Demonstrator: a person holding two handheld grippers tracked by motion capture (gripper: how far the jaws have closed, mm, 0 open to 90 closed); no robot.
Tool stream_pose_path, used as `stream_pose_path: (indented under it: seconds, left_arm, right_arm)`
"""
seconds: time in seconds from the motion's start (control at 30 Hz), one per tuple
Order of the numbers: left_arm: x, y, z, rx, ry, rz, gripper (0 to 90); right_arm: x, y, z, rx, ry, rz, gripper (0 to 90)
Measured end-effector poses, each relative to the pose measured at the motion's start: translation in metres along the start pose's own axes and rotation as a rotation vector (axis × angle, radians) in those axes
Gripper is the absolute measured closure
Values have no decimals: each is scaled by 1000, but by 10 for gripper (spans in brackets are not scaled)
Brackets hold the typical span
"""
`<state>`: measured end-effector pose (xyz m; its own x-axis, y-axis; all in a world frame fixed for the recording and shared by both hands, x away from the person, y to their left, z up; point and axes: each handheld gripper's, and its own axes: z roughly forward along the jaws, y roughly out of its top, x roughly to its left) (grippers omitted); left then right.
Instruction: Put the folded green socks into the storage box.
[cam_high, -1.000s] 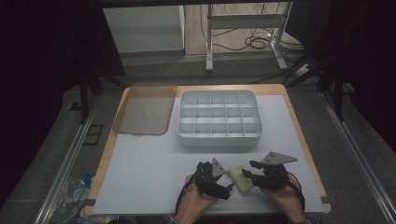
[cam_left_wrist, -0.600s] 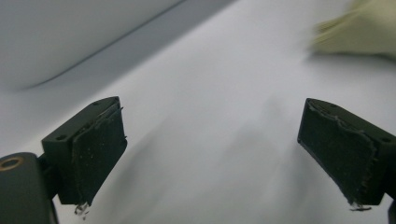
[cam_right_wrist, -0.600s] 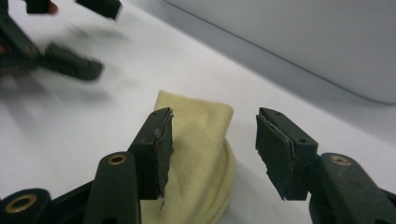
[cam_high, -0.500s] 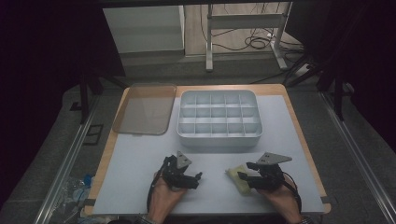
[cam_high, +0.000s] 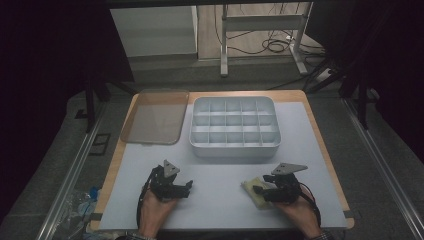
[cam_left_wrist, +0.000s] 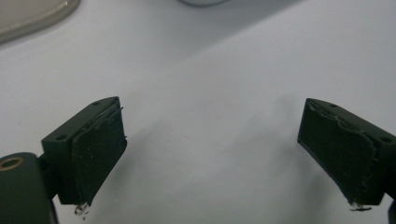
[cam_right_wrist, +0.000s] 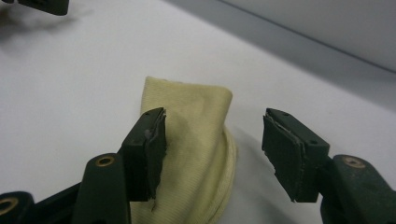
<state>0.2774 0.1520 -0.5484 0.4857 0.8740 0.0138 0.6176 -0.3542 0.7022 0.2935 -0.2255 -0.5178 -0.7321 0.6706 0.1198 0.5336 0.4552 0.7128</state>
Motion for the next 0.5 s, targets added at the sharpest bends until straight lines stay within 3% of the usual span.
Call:
stream_pose_path:
  seconds: [0.23,0.5]
  left_arm:
    - [5,-1,2,5,-40,-39,68]
    - [5,-1,2,3,-40,-39,68]
  right_arm:
    - [-1,-2,6,36,48,28,450]
    - [-1,-4,7,39,107,71,621]
